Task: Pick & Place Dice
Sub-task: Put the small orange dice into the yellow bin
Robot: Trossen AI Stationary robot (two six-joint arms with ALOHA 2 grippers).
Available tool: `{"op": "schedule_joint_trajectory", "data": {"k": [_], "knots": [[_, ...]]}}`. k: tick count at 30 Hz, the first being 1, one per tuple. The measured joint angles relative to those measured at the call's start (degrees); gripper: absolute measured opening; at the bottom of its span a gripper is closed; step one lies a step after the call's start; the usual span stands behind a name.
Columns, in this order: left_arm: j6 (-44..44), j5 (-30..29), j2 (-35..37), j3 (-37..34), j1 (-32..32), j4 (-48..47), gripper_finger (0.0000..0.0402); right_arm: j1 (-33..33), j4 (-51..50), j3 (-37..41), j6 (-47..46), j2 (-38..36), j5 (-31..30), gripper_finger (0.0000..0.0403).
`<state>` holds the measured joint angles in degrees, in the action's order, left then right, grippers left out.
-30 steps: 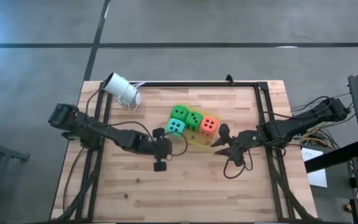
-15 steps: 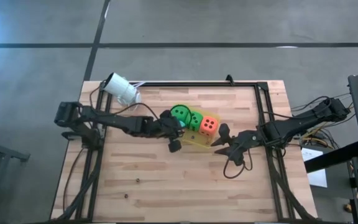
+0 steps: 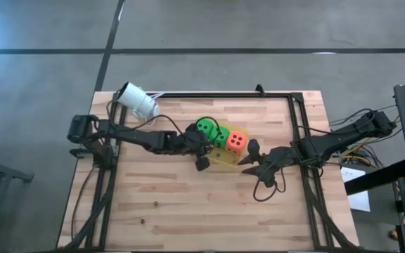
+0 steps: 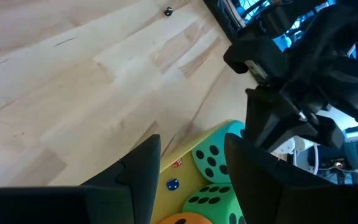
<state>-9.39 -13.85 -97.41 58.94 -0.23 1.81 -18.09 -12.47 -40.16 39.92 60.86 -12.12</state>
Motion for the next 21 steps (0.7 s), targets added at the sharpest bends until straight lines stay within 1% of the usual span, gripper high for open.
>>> {"op": "schedule_joint_trajectory", "data": {"k": [7,13,16,21], "knots": [[-0.77,-0.07,-0.11,-0.02,0.22,2.36,0.0051,0.00,0.48,0.00,-0.77,0.00,0.01,0.0173],[-0.88,0.91,-4.97,0.10,0.35,8.04,0.0052,0.00,0.78,0.00,-0.11,-0.02,0.02,0.0173],[-0.04,1.11,-7.28,0.97,0.39,8.00,0.0052,0.00,0.78,-0.02,-0.76,-0.02,0.02,0.0173],[0.26,1.81,-8.43,1.88,0.37,7.83,0.0056,0.00,0.71,-0.04,-0.52,-0.03,0.02,0.0173]]}}
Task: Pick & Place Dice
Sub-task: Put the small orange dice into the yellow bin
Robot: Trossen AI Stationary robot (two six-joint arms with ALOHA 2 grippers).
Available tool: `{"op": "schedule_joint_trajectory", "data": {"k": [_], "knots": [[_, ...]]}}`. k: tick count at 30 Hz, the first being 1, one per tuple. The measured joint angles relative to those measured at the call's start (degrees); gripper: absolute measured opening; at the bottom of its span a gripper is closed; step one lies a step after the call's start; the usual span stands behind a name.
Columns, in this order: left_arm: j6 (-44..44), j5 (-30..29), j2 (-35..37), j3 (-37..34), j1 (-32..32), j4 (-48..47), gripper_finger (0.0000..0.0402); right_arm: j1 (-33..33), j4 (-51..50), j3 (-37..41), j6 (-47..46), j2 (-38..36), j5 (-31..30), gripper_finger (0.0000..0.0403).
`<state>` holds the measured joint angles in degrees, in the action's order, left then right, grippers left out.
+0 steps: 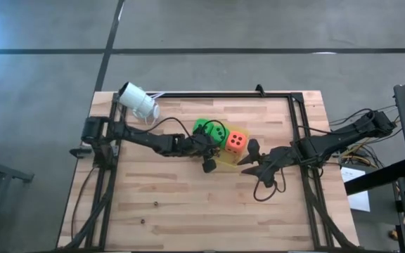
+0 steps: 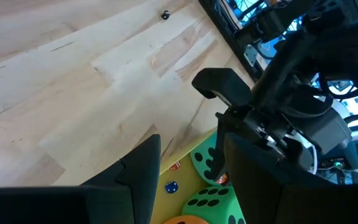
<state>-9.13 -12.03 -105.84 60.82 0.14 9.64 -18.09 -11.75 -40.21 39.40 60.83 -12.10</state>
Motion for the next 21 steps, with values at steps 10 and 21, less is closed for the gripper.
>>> {"op": "schedule_joint_trajectory", "data": {"k": [10,21], "knots": [[-0.07,-0.02,-0.07,0.02,0.00,-0.19,0.0120,0.00,0.04,0.25,0.02,-0.01,0.01,0.0173],[4.51,0.07,-0.07,0.02,-0.09,-0.19,0.0204,4.38,16.82,11.22,2.72,0.01,0.10,0.0173]]}}
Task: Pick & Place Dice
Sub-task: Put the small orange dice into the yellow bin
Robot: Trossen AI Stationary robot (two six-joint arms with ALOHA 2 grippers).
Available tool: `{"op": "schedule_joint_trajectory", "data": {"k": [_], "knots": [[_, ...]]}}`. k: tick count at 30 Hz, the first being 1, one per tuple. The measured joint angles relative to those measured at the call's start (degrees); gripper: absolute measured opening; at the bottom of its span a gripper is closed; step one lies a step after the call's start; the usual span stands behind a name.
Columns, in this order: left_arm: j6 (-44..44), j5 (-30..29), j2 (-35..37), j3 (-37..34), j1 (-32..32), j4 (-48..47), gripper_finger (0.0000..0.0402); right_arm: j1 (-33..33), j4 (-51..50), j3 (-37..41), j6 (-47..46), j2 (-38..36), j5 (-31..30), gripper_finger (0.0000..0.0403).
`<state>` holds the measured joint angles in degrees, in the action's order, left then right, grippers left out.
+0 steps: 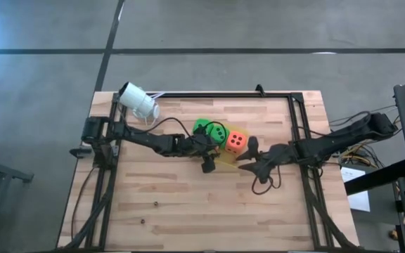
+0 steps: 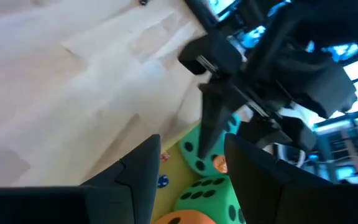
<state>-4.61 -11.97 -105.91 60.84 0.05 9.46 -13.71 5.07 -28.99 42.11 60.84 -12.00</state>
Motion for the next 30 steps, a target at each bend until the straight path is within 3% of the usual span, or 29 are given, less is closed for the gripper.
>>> {"op": "schedule_joint_trajectory", "data": {"k": [5,12,20,30], "knots": [[0.24,0.16,0.00,0.00,0.00,0.21,0.0212,2.76,9.19,5.30,4.93,0.00,-0.10,0.0173],[0.36,0.50,0.02,-0.04,0.00,0.19,0.0204,7.33,11.21,6.77,6.41,2.49,0.06,0.0173],[0.34,1.29,0.06,-0.06,0.00,0.85,0.0201,8.89,19.47,4.45,14.70,13.50,0.47,0.0173],[0.32,4.03,0.07,-0.04,0.00,1.05,0.0201,10.55,19.97,-1.97,19.33,23.35,0.47,0.0173]]}}
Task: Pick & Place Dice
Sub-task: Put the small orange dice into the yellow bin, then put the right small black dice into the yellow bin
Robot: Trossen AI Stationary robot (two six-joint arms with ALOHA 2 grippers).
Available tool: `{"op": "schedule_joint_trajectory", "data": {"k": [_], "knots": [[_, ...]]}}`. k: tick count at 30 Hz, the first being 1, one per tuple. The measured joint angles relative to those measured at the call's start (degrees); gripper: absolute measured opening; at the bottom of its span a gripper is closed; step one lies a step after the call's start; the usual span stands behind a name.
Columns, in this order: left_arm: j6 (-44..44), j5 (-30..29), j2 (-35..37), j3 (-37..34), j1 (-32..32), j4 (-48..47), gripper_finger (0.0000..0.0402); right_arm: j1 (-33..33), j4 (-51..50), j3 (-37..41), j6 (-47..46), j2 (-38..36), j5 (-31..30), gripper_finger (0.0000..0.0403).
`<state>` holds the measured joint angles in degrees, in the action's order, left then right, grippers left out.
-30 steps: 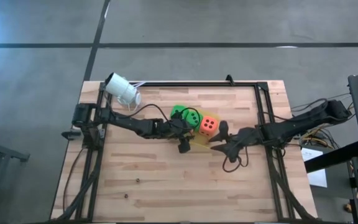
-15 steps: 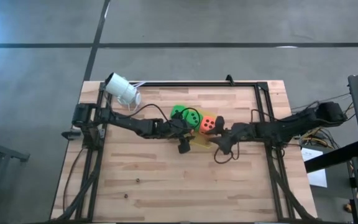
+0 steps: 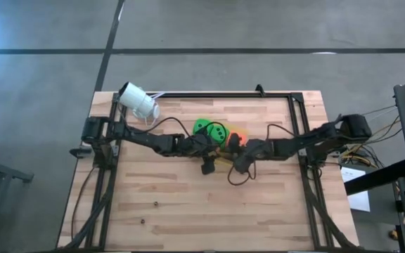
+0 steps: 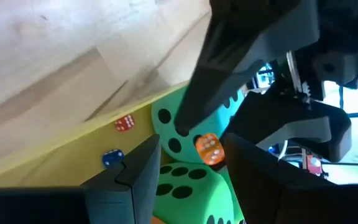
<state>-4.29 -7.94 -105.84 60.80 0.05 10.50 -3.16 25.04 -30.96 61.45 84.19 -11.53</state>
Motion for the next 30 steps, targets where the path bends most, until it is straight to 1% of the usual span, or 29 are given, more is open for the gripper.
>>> {"op": "schedule_joint_trajectory", "data": {"k": [10,13,17,23,26,30], "knots": [[1.12,0.50,0.00,-0.02,0.04,0.00,0.0198,1.49,-0.23,-2.49,1.77,3.85,0.00,0.0173],[3.10,0.50,0.00,0.00,0.04,0.20,0.0198,1.49,-0.88,-2.40,1.73,4.12,0.00,0.0173],[3.32,0.50,0.00,0.00,0.04,0.15,0.0200,1.49,-2.15,-2.19,1.69,3.38,-0.39,0.0173],[4.08,0.50,0.29,-0.01,0.04,-0.73,0.0198,1.44,-3.48,-2.02,1.55,-1.28,-0.61,0.0173],[7.24,0.50,1.71,0.00,0.04,-4.05,0.0198,1.33,-7.04,-1.84,-0.14,-5.03,-0.61,0.0173],[7.34,0.50,4.88,-0.04,0.04,-11.16,0.0200,0.88,-15.34,-1.69,-4.90,-10.96,-0.60,0.0173]]}}
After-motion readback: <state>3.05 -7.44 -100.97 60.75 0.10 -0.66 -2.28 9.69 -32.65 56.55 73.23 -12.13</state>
